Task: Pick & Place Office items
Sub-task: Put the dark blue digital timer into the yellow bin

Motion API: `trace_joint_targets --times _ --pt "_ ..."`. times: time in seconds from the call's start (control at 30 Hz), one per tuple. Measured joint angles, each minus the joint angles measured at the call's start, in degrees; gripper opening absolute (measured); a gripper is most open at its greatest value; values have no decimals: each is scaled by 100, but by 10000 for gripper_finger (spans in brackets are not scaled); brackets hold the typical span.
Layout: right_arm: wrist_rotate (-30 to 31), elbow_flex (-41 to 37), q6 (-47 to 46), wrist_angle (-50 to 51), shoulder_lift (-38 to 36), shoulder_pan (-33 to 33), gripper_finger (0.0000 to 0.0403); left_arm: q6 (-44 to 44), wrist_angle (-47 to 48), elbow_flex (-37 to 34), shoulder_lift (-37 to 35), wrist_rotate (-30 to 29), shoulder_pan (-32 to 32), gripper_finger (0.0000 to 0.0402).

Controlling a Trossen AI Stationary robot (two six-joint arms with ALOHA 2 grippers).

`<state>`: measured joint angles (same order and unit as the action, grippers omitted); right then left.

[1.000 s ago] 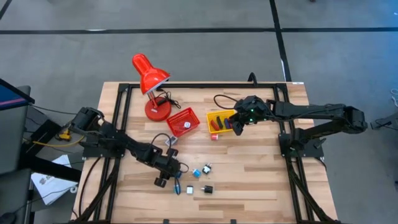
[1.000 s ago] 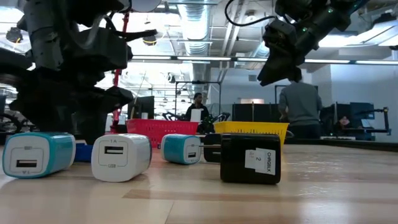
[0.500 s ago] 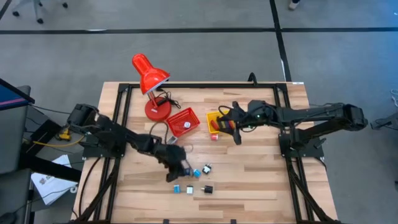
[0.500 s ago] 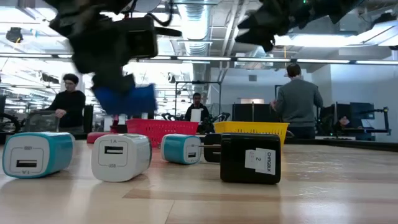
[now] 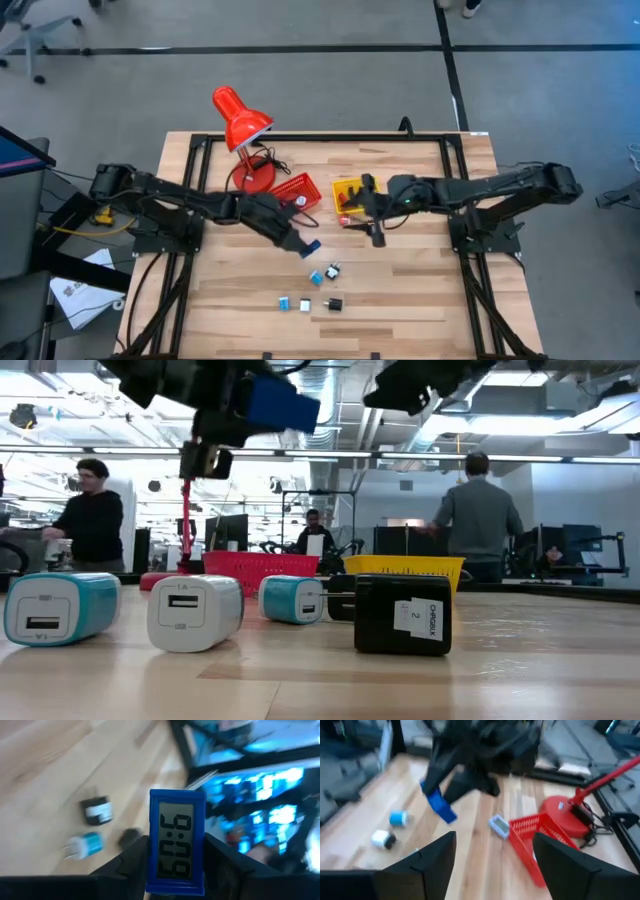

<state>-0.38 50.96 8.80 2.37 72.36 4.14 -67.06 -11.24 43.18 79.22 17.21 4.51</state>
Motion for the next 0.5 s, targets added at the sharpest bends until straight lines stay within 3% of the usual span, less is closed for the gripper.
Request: trace_joint_targets --times 0.27,0.5 --pt "41 1925 1078 2155 1315 304 225 -688 -97 2 0 11 -169 149" --pt "43 2901 1681 2715 2148 399 202 -860 -359 3 0 7 -290 149"
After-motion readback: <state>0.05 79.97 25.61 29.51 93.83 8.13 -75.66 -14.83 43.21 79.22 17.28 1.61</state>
